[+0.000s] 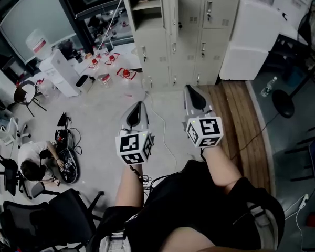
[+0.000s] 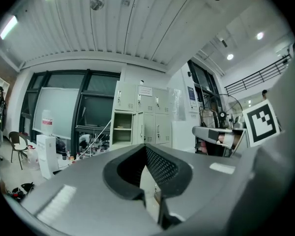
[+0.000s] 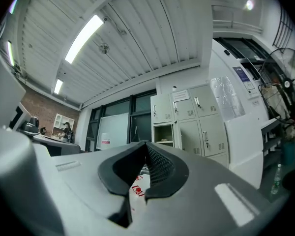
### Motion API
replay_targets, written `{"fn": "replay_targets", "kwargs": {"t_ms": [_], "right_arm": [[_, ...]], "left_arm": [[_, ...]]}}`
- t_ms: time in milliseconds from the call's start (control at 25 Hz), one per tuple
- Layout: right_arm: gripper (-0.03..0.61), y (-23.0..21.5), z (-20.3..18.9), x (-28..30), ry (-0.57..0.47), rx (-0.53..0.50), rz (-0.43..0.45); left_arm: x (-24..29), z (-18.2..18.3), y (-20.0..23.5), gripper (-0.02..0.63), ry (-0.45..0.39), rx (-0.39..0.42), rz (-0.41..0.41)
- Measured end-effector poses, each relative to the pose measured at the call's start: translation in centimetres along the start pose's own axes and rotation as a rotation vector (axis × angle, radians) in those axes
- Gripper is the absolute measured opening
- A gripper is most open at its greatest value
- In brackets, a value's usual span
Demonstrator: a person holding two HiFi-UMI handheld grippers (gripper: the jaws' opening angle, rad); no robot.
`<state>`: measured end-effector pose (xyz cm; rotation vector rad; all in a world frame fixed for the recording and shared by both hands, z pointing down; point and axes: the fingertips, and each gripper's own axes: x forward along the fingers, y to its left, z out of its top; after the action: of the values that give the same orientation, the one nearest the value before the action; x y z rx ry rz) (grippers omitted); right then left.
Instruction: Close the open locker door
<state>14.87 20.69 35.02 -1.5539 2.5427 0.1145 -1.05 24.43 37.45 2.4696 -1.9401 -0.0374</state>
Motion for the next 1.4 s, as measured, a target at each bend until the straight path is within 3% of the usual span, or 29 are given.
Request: {"fn": "replay_targets", "kwargs": {"t_ms": [280,560,880,1400], "right_arm": [[0.011,-0.9,-1.0,1.9,-0.002,-0.003,-0.013],[0.011,-4.2,-3.1,7.3,-0.002,0.027,-0.024],[0.011,-9.6,-5.0,18.7,0.009,0.045,-0.015],[0.011,-19.3,-4.6,35.3,0.010,0.011,0.014]], "left_arm": [[1.9,-0.8,0.7,0.000,0.001,0.003,-0.009],[7.9,-1.9,2.0,0.000,0.018,0.027,-0.012],[19.7,-1.4,5.1,0.000,0.025,0.035,-0.001],[40.0,1.4,7.4,0.000,0.008,0.034,-0.012]]}}
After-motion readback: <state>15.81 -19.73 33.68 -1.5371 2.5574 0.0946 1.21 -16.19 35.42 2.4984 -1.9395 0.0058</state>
